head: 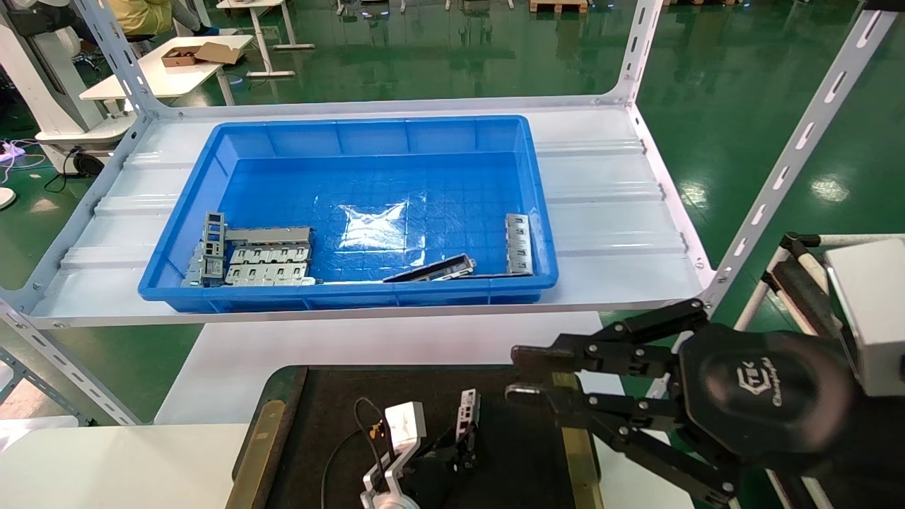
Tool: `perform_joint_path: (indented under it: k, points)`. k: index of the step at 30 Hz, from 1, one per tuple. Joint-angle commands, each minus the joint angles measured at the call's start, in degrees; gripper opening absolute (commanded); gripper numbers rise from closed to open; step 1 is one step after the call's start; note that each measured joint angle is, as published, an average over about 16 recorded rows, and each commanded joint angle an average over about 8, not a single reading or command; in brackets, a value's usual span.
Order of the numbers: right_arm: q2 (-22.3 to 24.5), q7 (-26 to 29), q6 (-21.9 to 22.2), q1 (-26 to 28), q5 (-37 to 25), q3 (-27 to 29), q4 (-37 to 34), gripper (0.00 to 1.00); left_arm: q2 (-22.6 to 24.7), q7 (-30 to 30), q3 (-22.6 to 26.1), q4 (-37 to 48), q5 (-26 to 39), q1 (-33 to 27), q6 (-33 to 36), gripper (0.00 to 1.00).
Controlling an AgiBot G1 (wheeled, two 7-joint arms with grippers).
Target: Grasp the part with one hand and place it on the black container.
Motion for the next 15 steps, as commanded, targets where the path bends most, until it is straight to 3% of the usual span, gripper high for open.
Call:
perform_joint_path:
  k: [1, 9, 15]
  points:
    - [0.0, 0.0, 0.0, 0.0, 0.0, -0.01, 0.0, 1.0, -0.03, -0.5, 0.41, -0.25, 0.14, -0.42, -0.08, 1.0]
    - [0.01, -0.02, 0.01, 0.01, 0.02, -0.03, 0.0, 1.0, -1.05, -2.09, 0.79, -2.15, 2.98, -1.66, 1.22, 1.0]
    - [0.02, -0.03, 0.02, 0.01, 0.04, -0.05, 0.0, 1.0, -4.39, -2.51, 0.39, -6.28, 8.17, -1.81, 5.18, 1.0]
